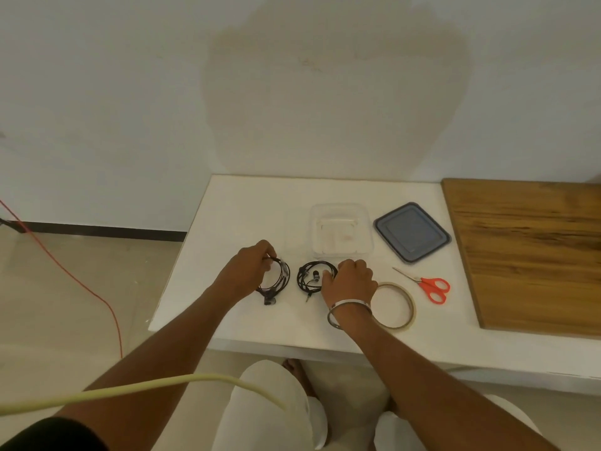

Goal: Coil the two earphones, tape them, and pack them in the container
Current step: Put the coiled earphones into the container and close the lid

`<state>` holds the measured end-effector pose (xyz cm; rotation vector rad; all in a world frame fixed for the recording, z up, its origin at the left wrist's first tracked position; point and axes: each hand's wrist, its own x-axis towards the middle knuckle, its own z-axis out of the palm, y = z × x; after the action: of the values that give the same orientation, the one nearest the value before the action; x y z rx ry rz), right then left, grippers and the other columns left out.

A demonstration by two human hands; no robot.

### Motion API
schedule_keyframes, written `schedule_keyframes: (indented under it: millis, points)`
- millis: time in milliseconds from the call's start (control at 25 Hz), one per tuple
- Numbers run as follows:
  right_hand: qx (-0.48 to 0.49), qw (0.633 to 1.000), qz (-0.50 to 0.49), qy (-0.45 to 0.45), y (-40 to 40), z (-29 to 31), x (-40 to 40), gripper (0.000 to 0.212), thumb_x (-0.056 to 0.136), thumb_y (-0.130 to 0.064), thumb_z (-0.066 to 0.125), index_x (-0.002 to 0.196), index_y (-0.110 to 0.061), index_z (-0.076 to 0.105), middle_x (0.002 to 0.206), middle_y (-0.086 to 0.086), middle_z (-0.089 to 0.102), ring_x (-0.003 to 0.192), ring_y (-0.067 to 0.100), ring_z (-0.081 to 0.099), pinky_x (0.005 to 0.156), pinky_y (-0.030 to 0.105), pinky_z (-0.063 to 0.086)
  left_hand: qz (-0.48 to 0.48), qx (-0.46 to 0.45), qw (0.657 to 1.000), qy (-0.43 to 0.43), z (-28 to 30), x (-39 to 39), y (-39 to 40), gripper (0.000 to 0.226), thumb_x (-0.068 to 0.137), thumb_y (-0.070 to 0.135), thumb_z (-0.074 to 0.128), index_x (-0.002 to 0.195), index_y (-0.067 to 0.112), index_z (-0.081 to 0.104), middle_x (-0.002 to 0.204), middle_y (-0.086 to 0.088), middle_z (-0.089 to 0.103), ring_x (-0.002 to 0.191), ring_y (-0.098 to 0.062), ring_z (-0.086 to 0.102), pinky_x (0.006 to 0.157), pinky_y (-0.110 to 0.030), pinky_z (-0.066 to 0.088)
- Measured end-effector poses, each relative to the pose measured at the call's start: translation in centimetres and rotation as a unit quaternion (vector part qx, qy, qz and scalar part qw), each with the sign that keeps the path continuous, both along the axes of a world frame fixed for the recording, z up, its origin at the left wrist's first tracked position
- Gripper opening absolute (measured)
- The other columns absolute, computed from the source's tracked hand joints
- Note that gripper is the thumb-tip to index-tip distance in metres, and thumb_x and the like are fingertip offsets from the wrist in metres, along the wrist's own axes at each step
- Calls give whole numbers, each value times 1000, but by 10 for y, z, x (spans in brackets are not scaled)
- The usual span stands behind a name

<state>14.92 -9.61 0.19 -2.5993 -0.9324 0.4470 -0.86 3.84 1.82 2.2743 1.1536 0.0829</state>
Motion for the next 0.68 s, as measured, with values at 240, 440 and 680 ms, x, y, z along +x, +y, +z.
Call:
schedule_keyframes:
  millis: [240, 440, 680]
  points:
    - [-32, 999, -7, -20, 14, -5, -5, 33, 89, -34, 51, 113, -11, 53, 115, 8, 51, 106, 26, 48, 88, 38, 38, -75, -32, 995, -55, 48, 18, 24, 19, 92, 5, 55, 98, 19, 66, 82, 5, 72, 72, -6, 62, 62, -16, 44]
    - [24, 999, 29, -3, 9, -6, -5, 21, 91, -23, 47, 107, -11, 55, 109, 8, 54, 100, 24, 51, 84, 34, 45, -79, -27, 991, -107, 85, 50, 33, 18, 90, 9, 62, 104, 16, 68, 87, 3, 71, 72, -10, 64, 63, -10, 48]
    - [90, 993, 57, 50, 0, -4, 1, 10, 91, -20, 50, 96, -12, 53, 93, 6, 59, 89, 23, 55, 75, 35, 50, 0, -50, 986, -161, 84, 118, 15, 21, 90, 4, 53, 106, 13, 65, 90, -4, 69, 67, -15, 66, 65, -21, 54]
